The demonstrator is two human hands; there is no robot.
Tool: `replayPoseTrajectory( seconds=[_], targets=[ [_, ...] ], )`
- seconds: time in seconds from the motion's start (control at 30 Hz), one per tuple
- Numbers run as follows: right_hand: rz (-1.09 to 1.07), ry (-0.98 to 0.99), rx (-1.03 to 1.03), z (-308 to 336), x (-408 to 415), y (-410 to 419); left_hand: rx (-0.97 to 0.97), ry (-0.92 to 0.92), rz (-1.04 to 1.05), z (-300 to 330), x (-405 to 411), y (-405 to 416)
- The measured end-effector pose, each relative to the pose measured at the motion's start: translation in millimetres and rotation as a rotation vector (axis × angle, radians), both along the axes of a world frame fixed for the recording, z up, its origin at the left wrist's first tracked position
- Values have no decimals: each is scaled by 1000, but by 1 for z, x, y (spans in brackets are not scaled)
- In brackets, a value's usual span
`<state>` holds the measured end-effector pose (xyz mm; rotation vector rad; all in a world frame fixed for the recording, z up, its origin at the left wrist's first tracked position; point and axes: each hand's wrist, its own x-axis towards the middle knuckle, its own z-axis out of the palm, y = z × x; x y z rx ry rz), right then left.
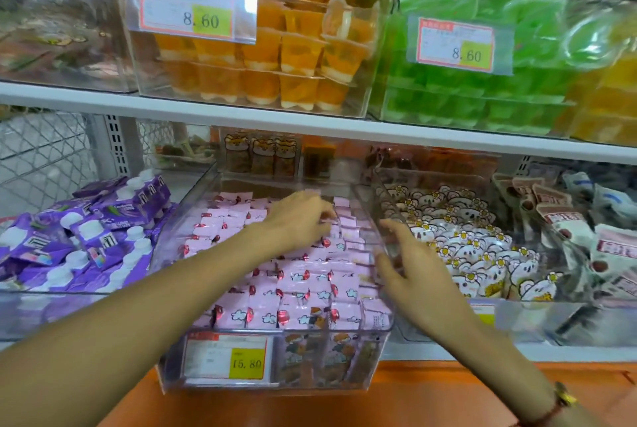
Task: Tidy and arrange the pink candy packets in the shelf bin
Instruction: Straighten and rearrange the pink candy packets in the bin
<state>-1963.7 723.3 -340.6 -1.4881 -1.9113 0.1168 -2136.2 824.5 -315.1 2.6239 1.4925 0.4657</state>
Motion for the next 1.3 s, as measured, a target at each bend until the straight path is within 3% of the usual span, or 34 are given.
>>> replayPoseTrajectory(
  seconds=[0.17,0.67,1.13,1.3],
  targets=[
    [-9,-1,3,0,4,-4,36,140,-19,1,9,16],
    [26,90,-121,0,5,-9,-19,253,-9,4,12,19],
    [18,89,-110,-1,5,-7,183,-103,46,-3,-2,13],
    [-3,92,-88,-1,4,-5,130,-372,70,16,-3,12]
  ],
)
